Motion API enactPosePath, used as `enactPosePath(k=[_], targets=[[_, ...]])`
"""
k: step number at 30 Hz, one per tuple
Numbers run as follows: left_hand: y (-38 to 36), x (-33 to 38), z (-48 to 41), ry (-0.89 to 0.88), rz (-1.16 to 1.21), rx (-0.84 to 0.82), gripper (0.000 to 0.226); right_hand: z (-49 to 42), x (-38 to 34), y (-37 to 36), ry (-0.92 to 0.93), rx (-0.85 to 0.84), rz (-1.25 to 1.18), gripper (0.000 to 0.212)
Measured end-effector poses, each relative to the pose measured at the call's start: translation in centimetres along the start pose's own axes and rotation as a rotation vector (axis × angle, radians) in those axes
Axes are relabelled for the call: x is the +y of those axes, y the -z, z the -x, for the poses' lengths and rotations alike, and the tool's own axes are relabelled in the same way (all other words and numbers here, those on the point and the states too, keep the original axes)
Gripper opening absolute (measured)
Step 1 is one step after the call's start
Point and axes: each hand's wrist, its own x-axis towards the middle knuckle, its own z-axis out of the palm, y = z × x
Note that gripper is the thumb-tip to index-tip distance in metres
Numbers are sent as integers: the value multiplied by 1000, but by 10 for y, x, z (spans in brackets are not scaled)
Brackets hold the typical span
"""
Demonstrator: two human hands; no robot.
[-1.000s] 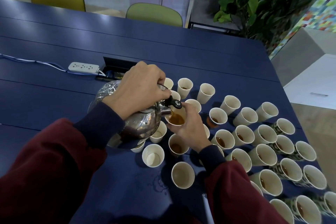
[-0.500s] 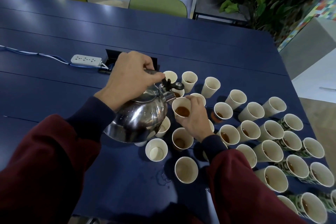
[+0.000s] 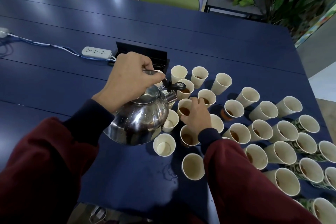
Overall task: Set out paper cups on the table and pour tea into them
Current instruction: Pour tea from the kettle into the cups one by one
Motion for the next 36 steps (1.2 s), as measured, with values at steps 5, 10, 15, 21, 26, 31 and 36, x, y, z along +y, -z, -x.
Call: enactPosePath(k=[5,10,15,21,26,31,36], targets=[[4,-6,4,-13,-4,-11,33,8,-2,7,-69,-8,-69,79],[8,-8,8,-33,30,-39,32,38,1,31,-66,-55,-45,78],[13,-13,14,-40,59,-85,29,69,2,34,4,-247,344,84],[17,-19,23,-74,97,-136,31,78,-6,17,-6,-177,419,74],[22,-25,27,-116,66,-161,31,85,-13,9,-25,-127,411,61],[27,-30,28,-136,56,-173,31,88,-18,14,-23,-44,205,53],[30,-31,26,-135,70,-179,31,90,-13,16,-45,-301,206,84]])
